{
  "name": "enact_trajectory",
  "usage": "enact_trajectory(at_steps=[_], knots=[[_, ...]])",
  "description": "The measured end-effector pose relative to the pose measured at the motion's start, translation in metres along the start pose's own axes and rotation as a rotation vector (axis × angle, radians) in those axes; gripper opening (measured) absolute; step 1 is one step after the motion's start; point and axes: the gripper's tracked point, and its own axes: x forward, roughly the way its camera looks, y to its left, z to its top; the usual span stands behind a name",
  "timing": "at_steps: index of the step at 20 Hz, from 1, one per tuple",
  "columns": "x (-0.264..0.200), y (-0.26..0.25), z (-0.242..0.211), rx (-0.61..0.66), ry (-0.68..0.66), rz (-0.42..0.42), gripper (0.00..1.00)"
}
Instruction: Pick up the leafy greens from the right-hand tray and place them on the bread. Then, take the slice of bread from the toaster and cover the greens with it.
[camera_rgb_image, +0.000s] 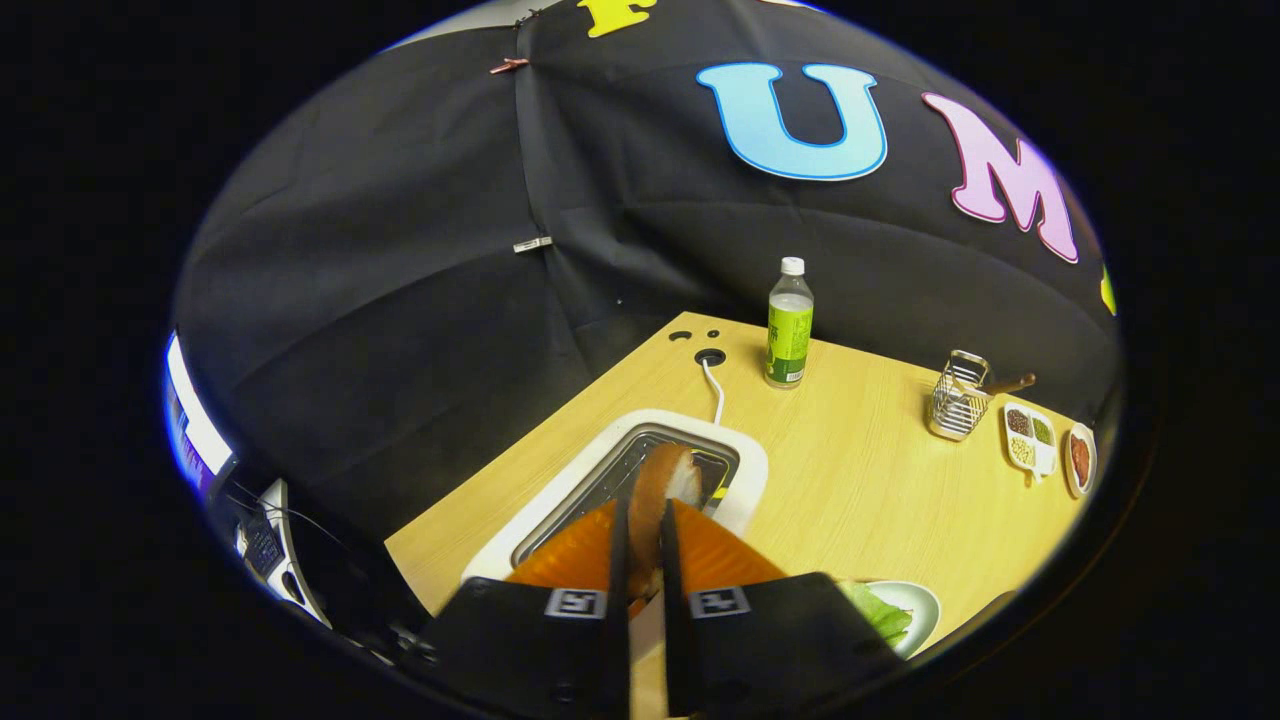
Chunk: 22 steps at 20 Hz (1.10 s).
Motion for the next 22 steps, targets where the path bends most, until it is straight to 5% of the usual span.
enact_trajectory(at_steps=[3,22], knots=[[-0.005,0.002,0.009,0.003,-0.018,0.004,0.10],[-0.094,-0.063,0.088,0.153,-0.189,-0.039,0.10]])
